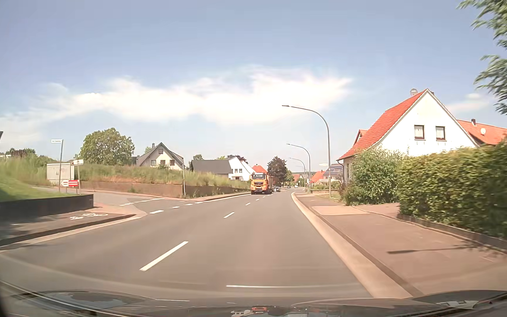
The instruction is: Follow the waypoints while adhering to traffic rules and regulations
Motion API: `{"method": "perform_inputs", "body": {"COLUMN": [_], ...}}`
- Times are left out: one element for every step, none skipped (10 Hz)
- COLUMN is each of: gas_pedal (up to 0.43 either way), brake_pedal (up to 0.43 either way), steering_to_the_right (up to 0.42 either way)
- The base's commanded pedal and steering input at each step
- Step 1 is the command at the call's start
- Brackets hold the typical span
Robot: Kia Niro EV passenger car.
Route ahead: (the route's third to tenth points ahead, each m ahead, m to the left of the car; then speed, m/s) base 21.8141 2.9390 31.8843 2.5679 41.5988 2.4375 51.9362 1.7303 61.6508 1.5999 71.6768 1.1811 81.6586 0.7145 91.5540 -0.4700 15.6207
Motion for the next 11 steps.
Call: {"method": "perform_inputs", "body": {"gas_pedal": [0.098,0.087,0.087,0.087,0.087,0.087,0.087,0.098,0.110,0.118,0.130], "brake_pedal": [0.000,0.000,0.000,0.000,0.000,0.000,0.000,0.000,0.000,0.000,0.000], "steering_to_the_right": [0.007,0.006,0.006,0.004,0.004,0.004,0.004,0.004,0.004,0.004,0.004]}}
